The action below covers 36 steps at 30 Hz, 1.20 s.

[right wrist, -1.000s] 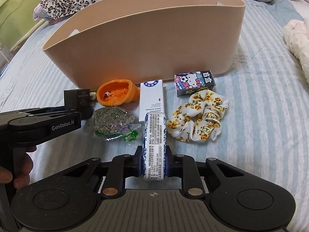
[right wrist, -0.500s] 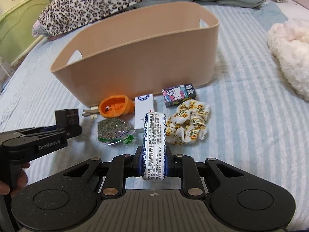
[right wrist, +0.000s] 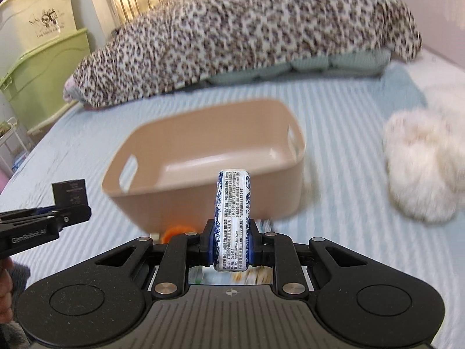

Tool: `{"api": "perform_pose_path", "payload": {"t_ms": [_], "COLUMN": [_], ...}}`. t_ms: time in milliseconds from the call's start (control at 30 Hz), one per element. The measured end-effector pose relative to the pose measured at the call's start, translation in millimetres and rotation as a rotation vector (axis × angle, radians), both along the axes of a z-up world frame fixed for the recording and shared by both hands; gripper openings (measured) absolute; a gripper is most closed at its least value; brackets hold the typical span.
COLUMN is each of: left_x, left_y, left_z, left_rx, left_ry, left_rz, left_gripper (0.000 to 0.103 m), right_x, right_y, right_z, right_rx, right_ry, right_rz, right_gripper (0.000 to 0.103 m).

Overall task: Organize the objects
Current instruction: 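Lift both held items over the basket and open both tools to drop them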

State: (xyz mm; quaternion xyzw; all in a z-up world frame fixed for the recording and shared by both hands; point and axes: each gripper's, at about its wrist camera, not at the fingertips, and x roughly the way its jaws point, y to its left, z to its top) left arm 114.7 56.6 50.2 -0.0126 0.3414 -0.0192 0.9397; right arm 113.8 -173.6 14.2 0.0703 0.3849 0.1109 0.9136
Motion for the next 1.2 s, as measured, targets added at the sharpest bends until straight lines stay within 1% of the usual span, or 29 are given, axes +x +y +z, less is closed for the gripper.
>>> {"api": "perform_pose_path", "payload": {"t_ms": [100, 200, 300, 433, 533, 600, 700, 767, 833, 900, 933, 967, 1000, 1033, 1067, 1100, 1167, 1200], "left_x": [22, 47, 73, 107, 126, 137, 143, 142, 139, 135, 132, 128, 122, 116, 110, 104, 92, 85], "left_y": [-9, -15, -21, -32, -39, -41, -42, -43, -43, -43, -43, -42, -42, -42, -42, -42, -43, -43], "left_z": [1, -5, -17, -37, -54, -67, -84, -89, -88, -83, -79, -73, -66, -59, -52, -46, -35, -30], "left_rx": [0.024, 0.054, 0.058, 0.079, 0.093, 0.096, 0.098, 0.111, 0.104, 0.089, 0.086, 0.084, 0.081, 0.080, 0.082, 0.083, 0.077, 0.074], "left_ry": [-0.008, -0.005, 0.029, 0.079, 0.113, 0.148, 0.196, 0.202, 0.205, 0.220, 0.219, 0.205, 0.181, 0.157, 0.138, 0.127, 0.117, 0.113], "left_rz": [0.012, 0.028, 0.025, 0.016, 0.019, 0.026, 0.044, 0.044, 0.029, 0.014, 0.016, 0.023, 0.029, 0.035, 0.042, 0.046, 0.037, 0.031], "left_gripper": [0.033, 0.033, 0.033, 0.033, 0.033, 0.033, 0.033, 0.033, 0.034, 0.041, 0.051, 0.059, 0.069, 0.077, 0.082, 0.084, 0.091, 0.092], "right_x": [20, 43, 66, 93, 111, 122, 134, 138, 139, 140, 138, 136, 133, 130, 125, 120, 108, 103], "right_y": [-5, -7, -8, -5, -2, 2, 8, 11, 14, 13, 12, 10, 7, 5, 4, 2, -1, -2], "right_z": [15, 24, 24, 8, -10, -23, -40, -49, -52, -52, -50, -47, -43, -39, -33, -27, -16, -12], "right_rx": [0.021, 0.031, 0.047, 0.015, 0.002, -0.025, -0.072, -0.085, -0.101, -0.100, -0.090, -0.077, -0.067, -0.065, -0.069, -0.075, -0.088, -0.095], "right_ry": [-0.035, -0.068, -0.064, -0.032, 0.016, 0.048, 0.091, 0.113, 0.119, 0.117, 0.114, 0.107, 0.099, 0.092, 0.080, 0.067, 0.050, 0.049], "right_rz": [-0.004, -0.017, -0.024, -0.024, -0.018, -0.010, 0.008, 0.016, 0.020, 0.019, 0.016, 0.013, 0.010, 0.006, 0.002, -0.001, 0.005, 0.005], "right_gripper": [0.019, 0.019, 0.019, 0.019, 0.019, 0.019, 0.019, 0.019, 0.019, 0.027, 0.034, 0.039, 0.044, 0.059, 0.071, 0.075, 0.082, 0.085]}}
